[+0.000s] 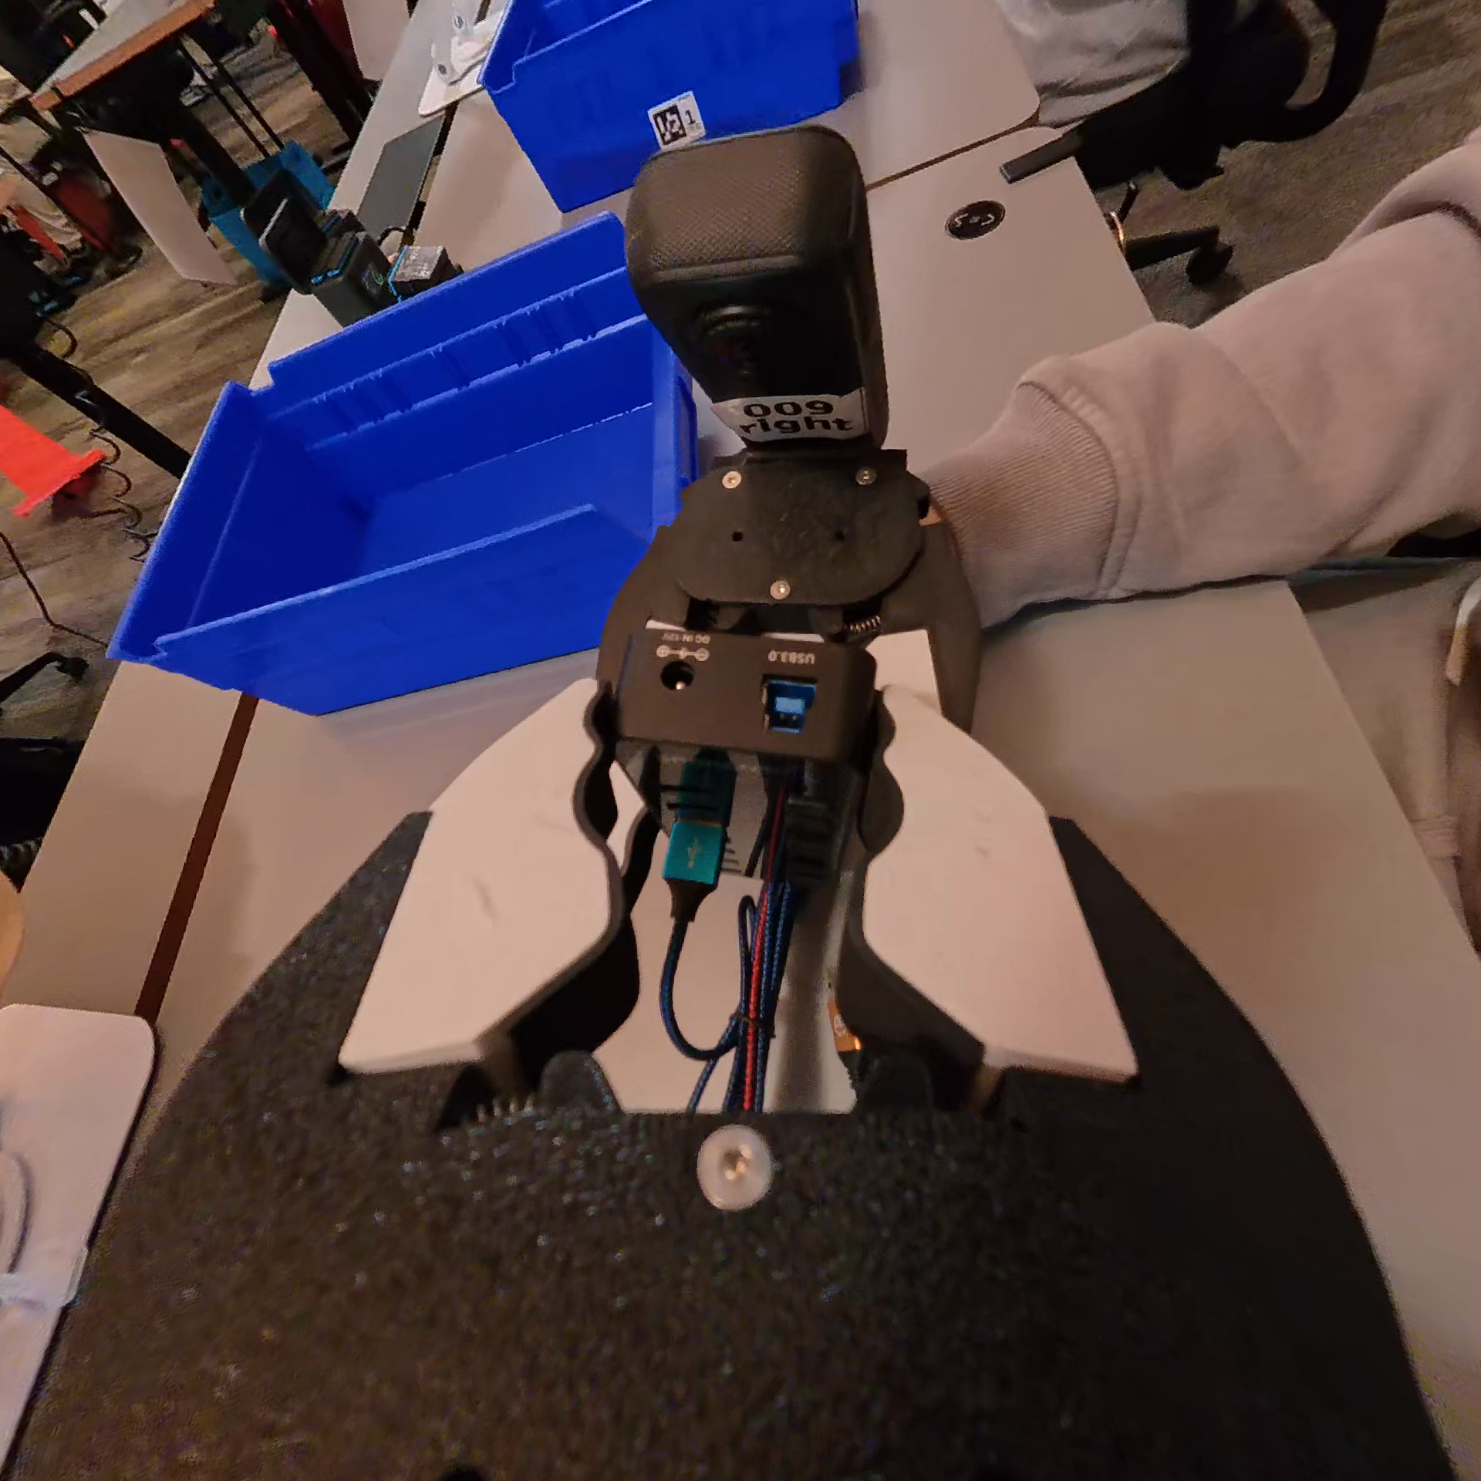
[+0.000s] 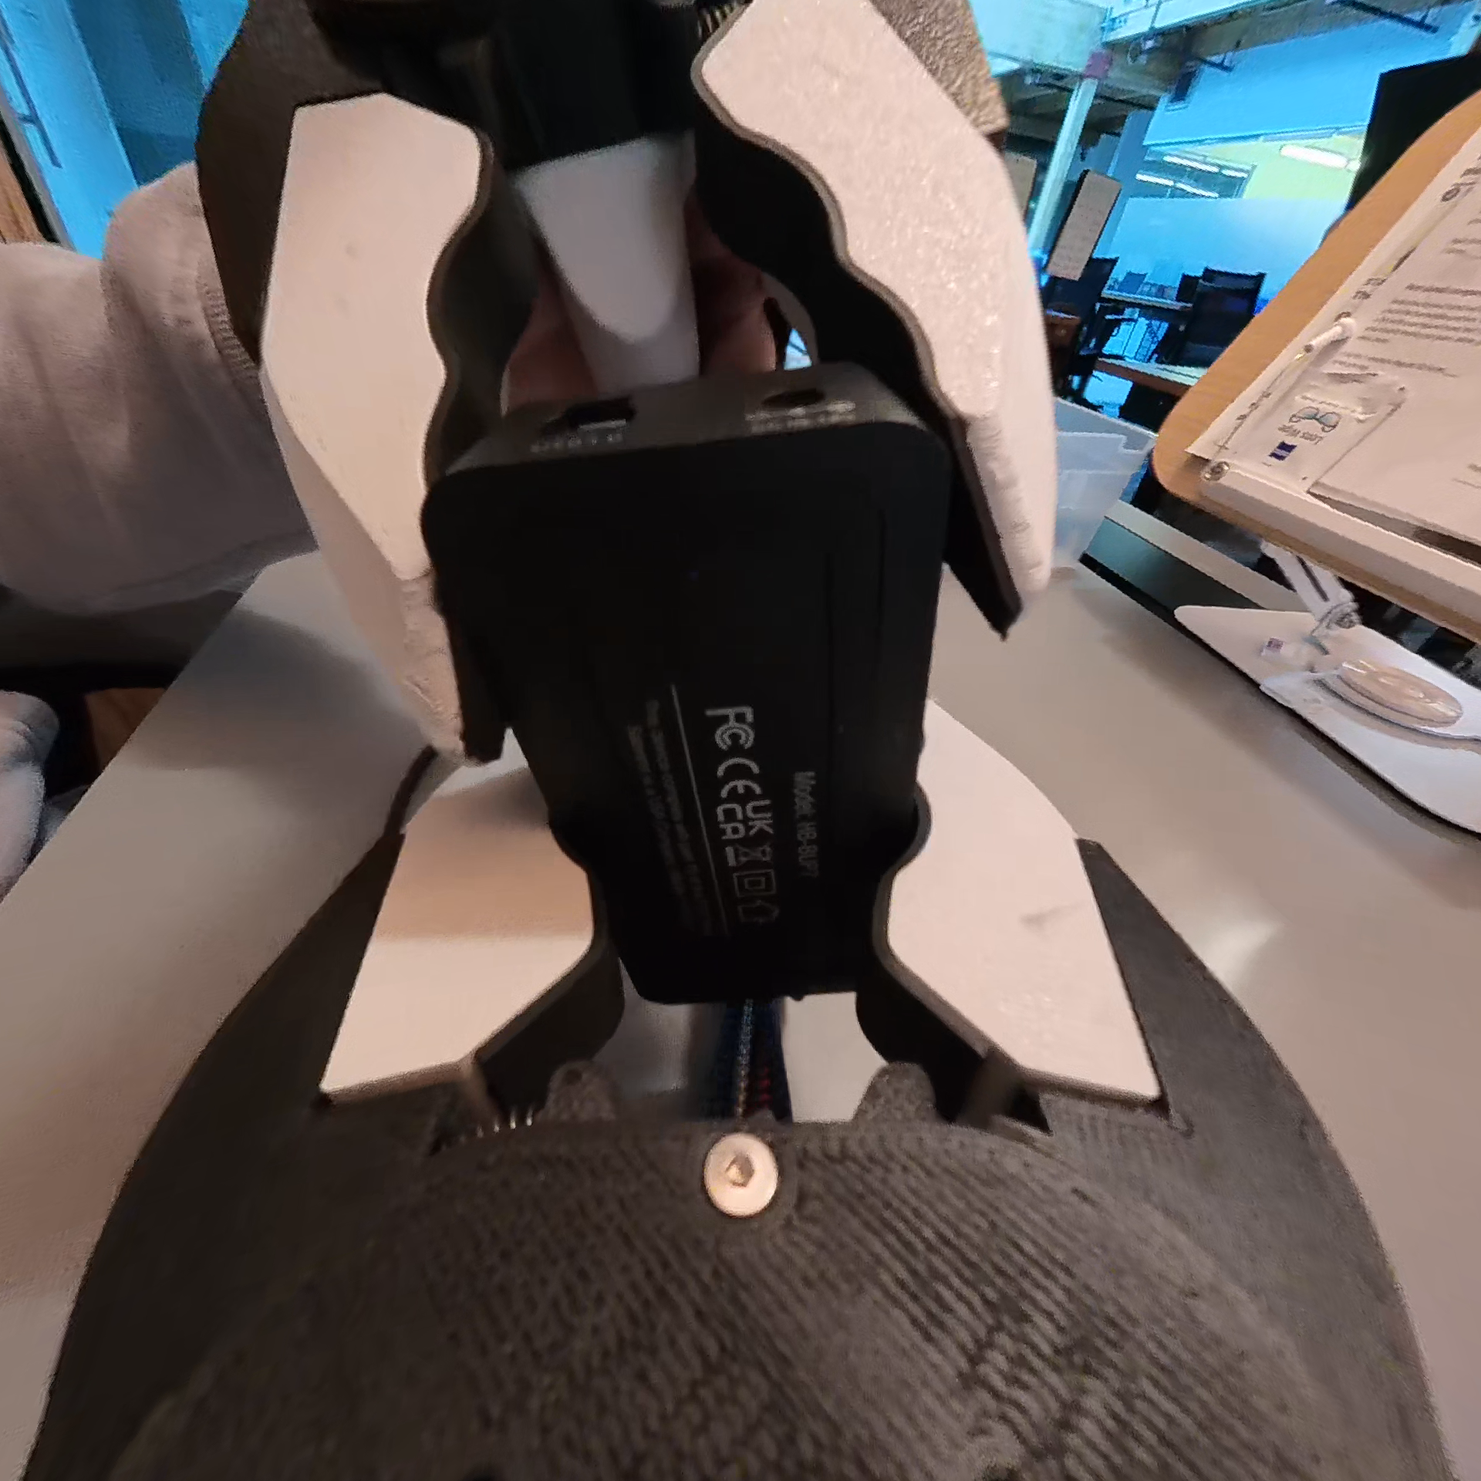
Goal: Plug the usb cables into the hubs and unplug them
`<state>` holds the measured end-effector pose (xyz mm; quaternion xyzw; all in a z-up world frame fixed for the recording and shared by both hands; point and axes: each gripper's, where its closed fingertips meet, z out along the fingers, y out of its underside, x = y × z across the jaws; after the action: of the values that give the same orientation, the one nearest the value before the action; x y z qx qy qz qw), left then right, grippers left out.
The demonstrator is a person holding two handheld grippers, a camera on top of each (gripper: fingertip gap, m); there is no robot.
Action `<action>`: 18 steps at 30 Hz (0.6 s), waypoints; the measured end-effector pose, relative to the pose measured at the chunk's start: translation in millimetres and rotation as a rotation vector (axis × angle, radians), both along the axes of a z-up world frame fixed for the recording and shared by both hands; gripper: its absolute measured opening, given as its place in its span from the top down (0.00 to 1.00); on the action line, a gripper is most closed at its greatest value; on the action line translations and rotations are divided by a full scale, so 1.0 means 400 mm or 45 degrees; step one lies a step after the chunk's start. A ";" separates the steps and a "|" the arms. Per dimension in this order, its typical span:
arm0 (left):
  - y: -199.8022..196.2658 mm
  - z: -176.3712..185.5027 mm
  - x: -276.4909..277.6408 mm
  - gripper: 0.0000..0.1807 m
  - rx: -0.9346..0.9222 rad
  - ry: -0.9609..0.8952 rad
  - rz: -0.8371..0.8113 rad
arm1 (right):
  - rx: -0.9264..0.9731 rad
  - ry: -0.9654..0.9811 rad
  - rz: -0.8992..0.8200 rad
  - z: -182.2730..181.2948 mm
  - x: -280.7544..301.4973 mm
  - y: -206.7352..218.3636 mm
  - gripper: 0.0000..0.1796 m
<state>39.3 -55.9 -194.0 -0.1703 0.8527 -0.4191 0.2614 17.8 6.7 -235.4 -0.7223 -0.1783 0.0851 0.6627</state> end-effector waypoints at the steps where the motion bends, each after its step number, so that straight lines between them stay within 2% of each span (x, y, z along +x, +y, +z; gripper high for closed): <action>1: 0.000 0.002 0.000 0.67 0.003 -0.002 -0.008 | -0.008 -0.018 -0.005 0.000 0.001 -0.001 0.59; 5: 0.002 0.012 0.002 0.67 -0.054 0.044 0.019 | 0.008 0.057 0.025 0.015 -0.002 -0.004 0.59; 8: 0.036 0.046 0.015 0.61 -0.073 -0.019 0.199 | 0.014 0.147 0.009 0.019 0.018 -0.006 0.59; 9: 0.052 0.058 0.005 0.61 -0.091 -0.039 0.241 | 0.025 0.168 -0.009 0.021 0.029 -0.007 0.59; 11: 0.090 0.060 -0.031 0.67 -0.135 -0.043 0.307 | 0.047 0.213 -0.022 0.025 0.047 -0.012 0.59; 13: 0.129 -0.001 -0.086 0.73 -0.108 0.071 0.319 | 0.067 0.252 -0.051 0.029 0.070 -0.015 0.59; 16: 0.180 -0.159 -0.162 0.75 -0.022 0.421 0.329 | 0.107 0.307 -0.046 0.041 0.086 -0.021 0.59; 18: 0.190 -0.230 -0.175 0.79 -0.050 0.573 0.327 | 0.117 0.313 -0.046 0.043 0.089 -0.022 0.59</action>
<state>-30.7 20.2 -286.1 -0.3712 0.8524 -0.3505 0.1128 53.4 -2.0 -218.0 -0.6784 -0.0865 0.1529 0.7134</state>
